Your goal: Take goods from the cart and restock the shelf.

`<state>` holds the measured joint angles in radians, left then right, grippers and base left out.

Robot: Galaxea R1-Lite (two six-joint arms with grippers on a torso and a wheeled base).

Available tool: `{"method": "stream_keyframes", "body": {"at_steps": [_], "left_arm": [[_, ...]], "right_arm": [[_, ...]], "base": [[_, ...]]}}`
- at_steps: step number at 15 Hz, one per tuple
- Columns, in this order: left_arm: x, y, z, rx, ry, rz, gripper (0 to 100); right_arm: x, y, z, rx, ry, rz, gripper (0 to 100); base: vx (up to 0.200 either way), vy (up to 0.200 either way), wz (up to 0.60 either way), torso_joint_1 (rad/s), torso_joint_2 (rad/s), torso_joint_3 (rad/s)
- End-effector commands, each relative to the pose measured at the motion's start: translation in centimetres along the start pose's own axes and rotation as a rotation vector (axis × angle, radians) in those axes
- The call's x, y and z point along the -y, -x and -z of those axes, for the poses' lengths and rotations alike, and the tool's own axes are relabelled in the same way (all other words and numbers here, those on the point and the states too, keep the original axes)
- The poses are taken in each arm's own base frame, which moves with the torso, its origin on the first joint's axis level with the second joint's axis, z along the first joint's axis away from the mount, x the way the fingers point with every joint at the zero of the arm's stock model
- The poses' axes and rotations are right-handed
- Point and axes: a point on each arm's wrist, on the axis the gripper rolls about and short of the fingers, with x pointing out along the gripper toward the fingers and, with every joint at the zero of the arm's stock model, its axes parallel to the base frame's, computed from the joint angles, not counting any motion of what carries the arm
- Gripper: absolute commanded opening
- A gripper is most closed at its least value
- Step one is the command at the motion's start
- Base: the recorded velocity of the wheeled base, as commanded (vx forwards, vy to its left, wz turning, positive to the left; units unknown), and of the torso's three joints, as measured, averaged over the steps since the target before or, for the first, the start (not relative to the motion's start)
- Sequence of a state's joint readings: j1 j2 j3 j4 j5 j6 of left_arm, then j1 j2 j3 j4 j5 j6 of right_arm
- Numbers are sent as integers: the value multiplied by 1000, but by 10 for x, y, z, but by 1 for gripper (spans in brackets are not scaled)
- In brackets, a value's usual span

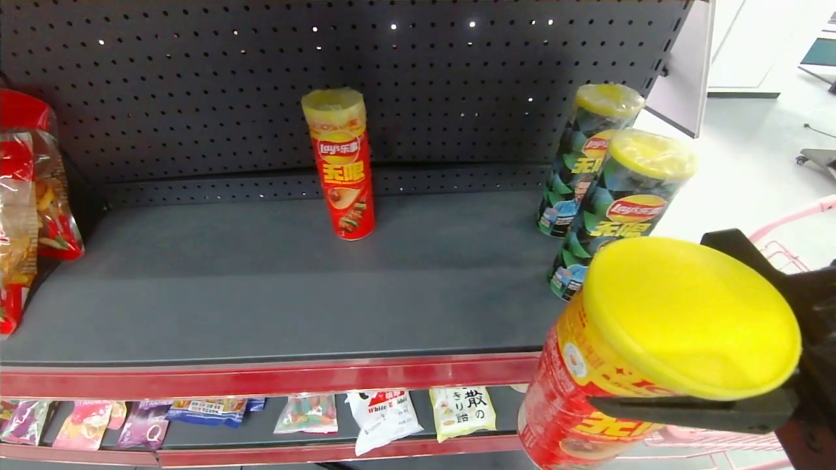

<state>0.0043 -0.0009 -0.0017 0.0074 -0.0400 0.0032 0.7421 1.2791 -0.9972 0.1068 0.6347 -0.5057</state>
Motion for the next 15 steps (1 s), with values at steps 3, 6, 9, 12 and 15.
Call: {"method": "stream_keyframes", "body": {"at_steps": [3, 6, 9, 12, 15], "left_arm": [[0, 0, 0, -1, 0, 0, 100], [0, 0, 0, -1, -3, 0, 100], [0, 0, 0, -1, -1, 0, 100], [0, 0, 0, -1, -3, 0, 100], [0, 0, 0, -1, 0, 0, 100]], "right_arm": [[-1, 1, 0, 1, 1, 0, 0], [-5, 3, 5, -8, -8, -5, 0], [-7, 3, 9, -18, -17, -9, 0], [-6, 3, 8, -14, -13, -5, 0], [-7, 3, 9, -17, -16, -7, 0]], "base": [[0, 200, 0, 2, 2, 4], [0, 67, 0, 1, 1, 1], [0, 0, 0, 0, 0, 0], [0, 0, 0, 0, 0, 0], [0, 0, 0, 0, 0, 0]]}}
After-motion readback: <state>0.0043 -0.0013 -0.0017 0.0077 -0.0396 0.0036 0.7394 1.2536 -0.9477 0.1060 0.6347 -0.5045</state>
